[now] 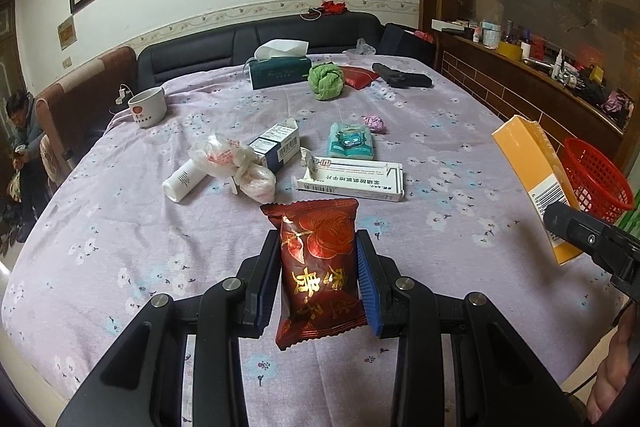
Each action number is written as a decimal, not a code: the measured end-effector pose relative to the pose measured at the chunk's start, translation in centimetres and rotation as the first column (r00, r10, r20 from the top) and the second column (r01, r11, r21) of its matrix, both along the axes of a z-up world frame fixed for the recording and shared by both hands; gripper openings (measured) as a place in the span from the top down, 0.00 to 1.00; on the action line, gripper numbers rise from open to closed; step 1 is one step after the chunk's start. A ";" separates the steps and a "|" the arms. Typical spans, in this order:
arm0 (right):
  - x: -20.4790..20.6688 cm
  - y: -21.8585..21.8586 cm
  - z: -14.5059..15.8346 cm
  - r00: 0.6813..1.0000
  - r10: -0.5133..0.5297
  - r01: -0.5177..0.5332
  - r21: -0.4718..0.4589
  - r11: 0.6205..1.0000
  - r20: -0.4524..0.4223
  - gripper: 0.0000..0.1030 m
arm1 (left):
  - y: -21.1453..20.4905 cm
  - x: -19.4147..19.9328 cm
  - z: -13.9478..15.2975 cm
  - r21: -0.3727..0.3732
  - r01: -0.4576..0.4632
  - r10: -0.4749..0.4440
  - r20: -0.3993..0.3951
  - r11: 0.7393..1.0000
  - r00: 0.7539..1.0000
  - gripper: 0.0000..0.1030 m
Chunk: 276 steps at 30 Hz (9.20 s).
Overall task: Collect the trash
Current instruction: 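Lift and hold the candy wrapper and orange box above the table, then carry the candy wrapper and orange box in both tools over the red wastebasket, then open both tools to drop the wrapper and box into the basket, then bring both open tools back over the trash on the table, then grasp the white plastic bag with the left tool while the right tool grasps the white medicine box, then lift and hold the plastic bag and white medicine box above the table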
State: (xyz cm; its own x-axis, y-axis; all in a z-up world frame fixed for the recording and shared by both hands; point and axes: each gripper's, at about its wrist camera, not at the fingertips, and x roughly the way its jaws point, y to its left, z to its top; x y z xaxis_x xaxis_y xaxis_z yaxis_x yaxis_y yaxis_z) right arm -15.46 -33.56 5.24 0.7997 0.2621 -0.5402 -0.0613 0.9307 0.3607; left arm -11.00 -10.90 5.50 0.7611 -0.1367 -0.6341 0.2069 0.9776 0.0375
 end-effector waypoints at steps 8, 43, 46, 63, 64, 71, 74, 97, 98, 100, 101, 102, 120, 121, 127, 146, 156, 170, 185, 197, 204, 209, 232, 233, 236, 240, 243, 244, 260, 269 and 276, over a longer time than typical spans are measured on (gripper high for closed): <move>0.6 0.4 -0.6 1.000 0.007 -0.007 0.003 1.000 -0.016 0.46 | 0.3 0.7 -0.7 -0.010 -0.005 0.004 -0.025 1.000 1.000 0.66; 0.4 0.3 -0.3 1.000 0.000 0.000 0.006 1.000 -0.014 0.46 | -0.6 1.0 0.6 -0.092 0.081 -0.086 -0.052 0.992 0.995 0.66; -0.2 -2.3 0.2 0.999 -0.055 0.054 0.030 0.998 0.001 0.46 | -3.6 1.2 1.6 -0.112 0.172 -0.180 -0.062 0.979 0.982 0.66; -5.7 -25.0 2.6 0.866 -0.500 0.492 0.139 0.859 0.024 0.45 | -29.8 1.8 5.5 -0.200 0.619 -0.645 -0.113 0.760 0.755 0.66; -5.9 -26.0 2.6 0.858 -0.513 0.505 0.148 0.850 0.020 0.45 | -31.3 1.9 5.3 -0.203 0.632 -0.659 -0.117 0.748 0.743 0.66; -6.2 -31.5 2.0 0.823 -0.568 0.560 0.193 0.806 -0.013 0.45 | -39.8 3.0 3.1 -0.202 0.676 -0.705 -0.172 0.709 0.688 0.66; -5.8 -33.0 1.6 0.816 -0.578 0.570 0.203 0.796 -0.028 0.45 | -41.6 3.9 2.3 -0.211 0.676 -0.708 -0.180 0.706 0.683 0.59; -2.8 -28.5 0.2 0.902 -0.426 0.432 0.203 0.879 -0.073 0.42 | -23.3 3.6 2.4 -0.160 0.490 -0.512 -0.153 0.857 0.845 0.40; -2.4 -27.5 0.2 0.911 -0.406 0.412 0.198 0.889 -0.075 0.42 | -22.4 3.6 2.5 -0.157 0.478 -0.500 -0.151 0.864 0.853 0.40; -1.5 -25.4 0.2 0.929 -0.363 0.371 0.189 0.909 -0.076 0.42 | -19.9 3.7 2.6 -0.159 0.452 -0.474 -0.143 0.878 0.869 0.40; -1.1 -24.3 0.2 0.936 -0.342 0.351 0.183 0.918 -0.077 0.42 | -18.4 3.9 2.6 -0.166 0.435 -0.458 -0.142 0.885 0.877 0.40; -0.7 -23.2 0.2 0.943 -0.323 0.332 0.177 0.926 -0.078 0.42 | -17.1 4.1 2.6 -0.171 0.416 -0.440 -0.143 0.893 0.887 0.40; 4.6 -7.7 -0.2 0.991 -0.058 0.066 0.071 0.995 -0.118 0.42 | 7.3 13.0 -1.5 -0.259 -0.238 0.179 -0.234 0.936 0.956 0.40; 4.9 -6.9 -0.2 0.992 -0.042 0.050 0.068 0.996 -0.120 0.42 | 7.5 13.7 -1.9 -0.280 -0.238 0.171 -0.246 0.930 0.954 0.40; 5.8 -4.3 -0.3 0.991 0.010 -0.005 0.034 0.999 -0.130 0.42 | 7.7 17.3 -4.3 -0.312 -0.242 0.148 -0.298 0.919 0.943 0.44; 14.9 1.9 -1.3 0.954 0.175 -0.169 0.045 0.985 -0.242 0.42 | 7.3 15.2 -2.8 -0.282 -0.167 0.142 -0.108 0.945 0.984 0.68; 22.1 6.7 -5.1 0.919 0.251 -0.263 0.004 0.965 -0.305 0.42 | 6.4 15.3 -2.6 -0.238 -0.140 0.120 -0.098 0.961 0.988 0.67; 18.7 11.6 -5.0 0.874 0.370 -0.430 -0.148 0.891 -0.316 0.35 | 9.5 15.7 -3.4 -0.329 -0.243 0.201 -0.156 0.913 0.967 0.67; 15.1 10.9 -4.4 0.929 0.252 -0.319 -0.238 0.917 -0.272 0.43 | 8.9 15.8 -3.6 -0.336 -0.206 0.157 -0.169 0.919 0.973 0.60; 9.6 8.0 -5.3 0.951 0.191 -0.235 -0.165 0.958 -0.245 0.43 | 10.3 12.1 -2.8 -0.342 -0.211 0.170 -0.144 0.916 0.975 0.65; 8.7 7.1 -5.5 0.969 0.151 -0.183 -0.158 0.970 -0.196 0.43 | 9.5 9.2 -2.5 -0.328 -0.099 0.069 -0.103 0.939 0.992 0.64; 8.7 6.9 -5.5 0.969 0.155 -0.183 -0.137 0.974 -0.191 0.43 | 9.3 8.3 -3.2 -0.325 -0.068 0.025 -0.133 0.943 0.991 0.64; 8.4 6.4 -5.5 0.967 0.196 -0.212 -0.084 0.974 -0.163 0.43 | 11.0 10.3 -3.0 -0.380 -0.135 0.071 -0.179 0.915 0.981 0.71; 8.4 6.4 -5.5 0.967 0.197 -0.212 -0.082 0.974 -0.163 0.43 | 11.3 10.1 -2.6 -0.393 -0.131 0.067 -0.171 0.910 0.983 0.72; 8.4 6.4 -5.5 0.967 0.198 -0.213 -0.082 0.974 -0.161 0.43 | 11.7 9.1 -1.5 -0.416 -0.098 0.046 -0.134 0.904 0.990 0.72; 8.3 6.3 -5.4 0.968 0.199 -0.213 -0.077 0.974 -0.154 0.43 | 12.8 7.8 0.6 -0.483 -0.054 0.019 -0.078 0.874 0.997 0.72; 8.3 6.3 -5.4 0.968 0.200 -0.213 -0.078 0.974 -0.151 0.43 | 12.6 6.9 1.7 -0.475 -0.039 0.030 -0.025 0.879 0.999 0.72; 8.3 6.3 -5.4 0.968 0.199 -0.213 -0.080 0.974 -0.150 0.43 | 12.1 6.5 1.7 -0.449 -0.041 0.040 -0.010 0.893 0.999 0.71; 7.7 5.9 -5.0 0.982 0.149 -0.160 -0.094 0.983 -0.117 0.43 | 2.8 3.5 -1.3 -0.166 0.007 0.005 0.070 0.986 0.998 0.71; 7.7 5.8 -5.0 0.983 0.145 -0.157 -0.094 0.983 -0.116 0.43 | 3.1 4.0 -1.6 -0.144 -0.027 0.035 0.056 0.989 0.998 0.71; 7.6 5.9 -4.9 0.982 0.149 -0.160 -0.093 0.983 -0.117 0.43 | 2.9 4.0 -1.7 -0.134 -0.032 0.040 0.056 0.991 0.998 0.71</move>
State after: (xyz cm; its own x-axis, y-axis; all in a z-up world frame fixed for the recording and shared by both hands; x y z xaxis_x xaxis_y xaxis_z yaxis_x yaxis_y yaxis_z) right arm -7.82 -27.70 0.29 0.6884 0.3177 -0.6520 -0.1730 0.9450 0.2777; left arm -7.04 -8.02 3.82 0.8019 -0.1885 -0.5669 0.1728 0.9815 -0.0820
